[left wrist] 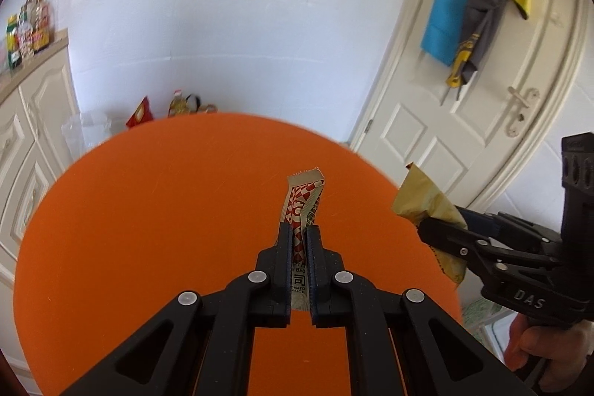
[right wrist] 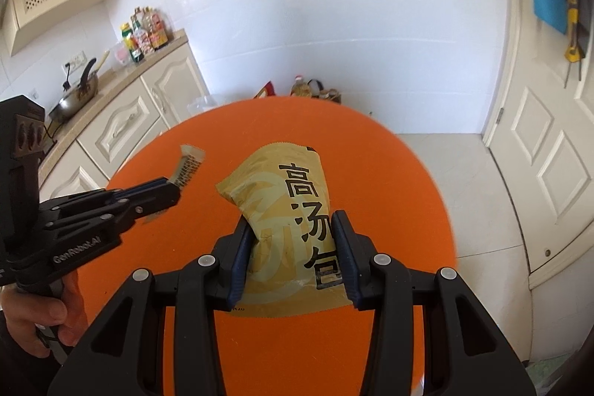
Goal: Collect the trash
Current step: 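Carry the sachet and yellow packet over the blue bucket and open both tools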
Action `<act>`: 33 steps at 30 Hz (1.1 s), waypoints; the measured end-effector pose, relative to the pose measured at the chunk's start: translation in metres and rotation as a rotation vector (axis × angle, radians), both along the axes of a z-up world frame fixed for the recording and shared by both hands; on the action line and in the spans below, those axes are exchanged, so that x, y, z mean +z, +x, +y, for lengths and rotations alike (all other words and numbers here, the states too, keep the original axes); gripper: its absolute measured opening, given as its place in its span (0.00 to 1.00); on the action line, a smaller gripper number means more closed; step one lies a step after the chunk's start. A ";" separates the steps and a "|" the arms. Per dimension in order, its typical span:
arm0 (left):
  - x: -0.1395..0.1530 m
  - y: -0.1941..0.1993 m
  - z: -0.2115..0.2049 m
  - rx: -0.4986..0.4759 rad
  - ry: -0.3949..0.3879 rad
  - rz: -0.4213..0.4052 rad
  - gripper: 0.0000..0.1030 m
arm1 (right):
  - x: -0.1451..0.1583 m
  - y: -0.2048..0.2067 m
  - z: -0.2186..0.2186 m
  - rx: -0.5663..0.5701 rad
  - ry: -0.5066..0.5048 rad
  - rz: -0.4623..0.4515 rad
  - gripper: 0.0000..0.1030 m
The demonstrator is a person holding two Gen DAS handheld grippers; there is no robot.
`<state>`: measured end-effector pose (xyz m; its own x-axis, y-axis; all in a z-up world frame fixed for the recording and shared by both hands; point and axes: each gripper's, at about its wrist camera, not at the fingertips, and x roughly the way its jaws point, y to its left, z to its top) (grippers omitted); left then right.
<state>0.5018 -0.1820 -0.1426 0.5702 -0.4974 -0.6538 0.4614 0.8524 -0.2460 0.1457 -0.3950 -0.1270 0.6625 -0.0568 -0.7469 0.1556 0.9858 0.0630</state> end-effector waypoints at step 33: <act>-0.104 -0.197 -0.288 -0.669 0.115 0.262 0.04 | -0.067 -0.289 -0.274 -0.725 0.080 0.091 0.41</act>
